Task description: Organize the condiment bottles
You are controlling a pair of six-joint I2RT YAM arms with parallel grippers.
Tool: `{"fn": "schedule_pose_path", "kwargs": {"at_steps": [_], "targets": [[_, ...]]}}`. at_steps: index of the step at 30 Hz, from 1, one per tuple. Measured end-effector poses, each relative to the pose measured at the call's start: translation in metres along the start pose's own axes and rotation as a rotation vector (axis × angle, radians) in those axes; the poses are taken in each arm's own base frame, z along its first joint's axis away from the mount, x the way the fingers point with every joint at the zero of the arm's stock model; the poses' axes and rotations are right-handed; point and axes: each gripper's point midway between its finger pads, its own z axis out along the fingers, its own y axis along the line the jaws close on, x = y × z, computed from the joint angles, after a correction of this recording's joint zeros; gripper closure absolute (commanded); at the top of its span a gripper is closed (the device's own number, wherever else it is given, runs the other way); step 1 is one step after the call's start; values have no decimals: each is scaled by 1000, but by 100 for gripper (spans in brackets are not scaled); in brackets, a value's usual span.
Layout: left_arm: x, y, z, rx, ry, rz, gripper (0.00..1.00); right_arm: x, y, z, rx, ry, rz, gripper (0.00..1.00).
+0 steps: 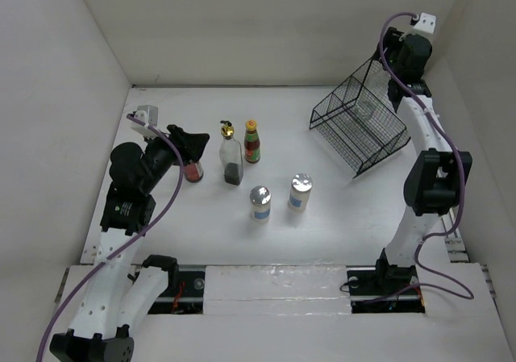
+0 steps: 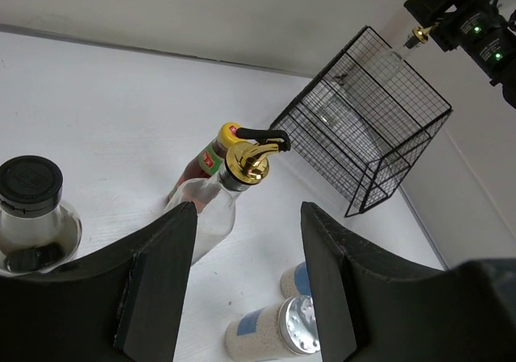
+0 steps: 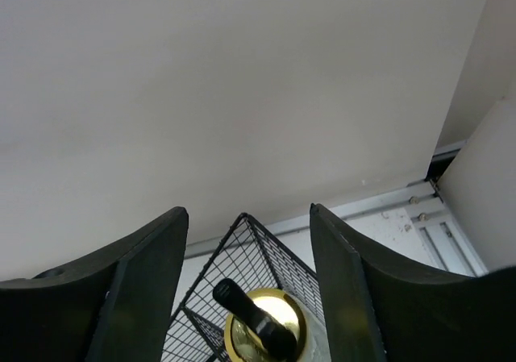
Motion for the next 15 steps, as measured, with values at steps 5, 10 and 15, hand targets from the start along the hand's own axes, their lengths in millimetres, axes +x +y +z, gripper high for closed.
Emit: {"fn": "schedule_pose_path", "kwargs": {"at_steps": [5, 10, 15], "targets": [[0, 0, 0, 2, -2, 0, 50, -35, 2, -14, -10, -63, 10, 27], [-1, 0, 0, -1, -4, 0, 50, -100, 20, -52, -70, -172, 28, 28], [-7, 7, -3, -55, -40, -13, 48, -156, 91, -134, -348, -263, 39, 65]]}}
